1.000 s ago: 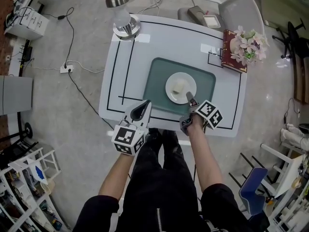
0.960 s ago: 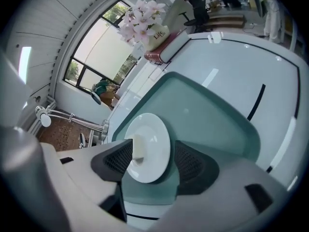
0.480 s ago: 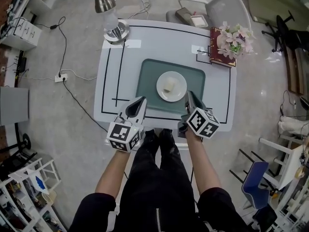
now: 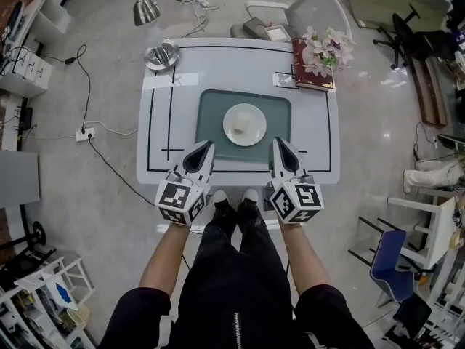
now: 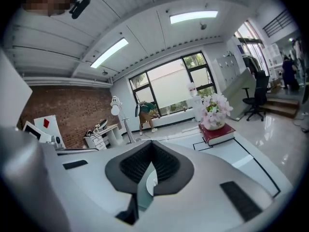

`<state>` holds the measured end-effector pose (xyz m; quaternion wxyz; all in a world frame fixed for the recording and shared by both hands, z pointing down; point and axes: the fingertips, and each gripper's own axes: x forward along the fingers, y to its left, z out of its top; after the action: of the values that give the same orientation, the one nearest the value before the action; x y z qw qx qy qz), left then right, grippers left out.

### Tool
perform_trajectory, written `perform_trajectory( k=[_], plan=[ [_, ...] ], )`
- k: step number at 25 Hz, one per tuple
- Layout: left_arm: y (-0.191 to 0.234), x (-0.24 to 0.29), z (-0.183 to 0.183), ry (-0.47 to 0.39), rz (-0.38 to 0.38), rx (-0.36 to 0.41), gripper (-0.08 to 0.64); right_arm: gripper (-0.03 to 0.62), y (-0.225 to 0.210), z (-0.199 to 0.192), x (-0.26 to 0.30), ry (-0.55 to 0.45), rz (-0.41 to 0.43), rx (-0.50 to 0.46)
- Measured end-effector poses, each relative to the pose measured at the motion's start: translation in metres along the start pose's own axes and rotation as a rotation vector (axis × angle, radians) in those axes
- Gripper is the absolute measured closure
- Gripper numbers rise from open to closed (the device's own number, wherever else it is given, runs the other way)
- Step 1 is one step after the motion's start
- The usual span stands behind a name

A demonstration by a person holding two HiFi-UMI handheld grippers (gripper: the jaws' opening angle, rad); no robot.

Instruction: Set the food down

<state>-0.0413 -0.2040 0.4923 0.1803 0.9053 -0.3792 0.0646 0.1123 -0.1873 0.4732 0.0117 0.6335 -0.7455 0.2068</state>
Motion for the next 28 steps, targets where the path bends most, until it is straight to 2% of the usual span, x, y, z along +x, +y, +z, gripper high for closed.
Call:
perform_trajectory(
  k=[9, 14, 22, 28],
  plan=[
    [-0.031, -0.028, 0.009, -0.036, -0.002, 0.022, 0.555, 0.583, 0.029, 0.004, -0.045, -0.028, 0.054, -0.086],
    [-0.049, -0.052, 0.001, -0.047, 0.019, 0.023, 0.555, 0.583, 0.041, -0.004, -0.070, -0.024, 0.085, -0.089],
    [-0.100, -0.094, -0.017, -0.062, 0.043, 0.018, 0.555, 0.583, 0.053, -0.017, -0.135, -0.015, 0.119, -0.131],
    [-0.137, -0.120, -0.023, -0.071, 0.060, 0.036, 0.555, 0.583, 0.056, -0.028, -0.181, -0.006, 0.141, -0.121]
  ],
)
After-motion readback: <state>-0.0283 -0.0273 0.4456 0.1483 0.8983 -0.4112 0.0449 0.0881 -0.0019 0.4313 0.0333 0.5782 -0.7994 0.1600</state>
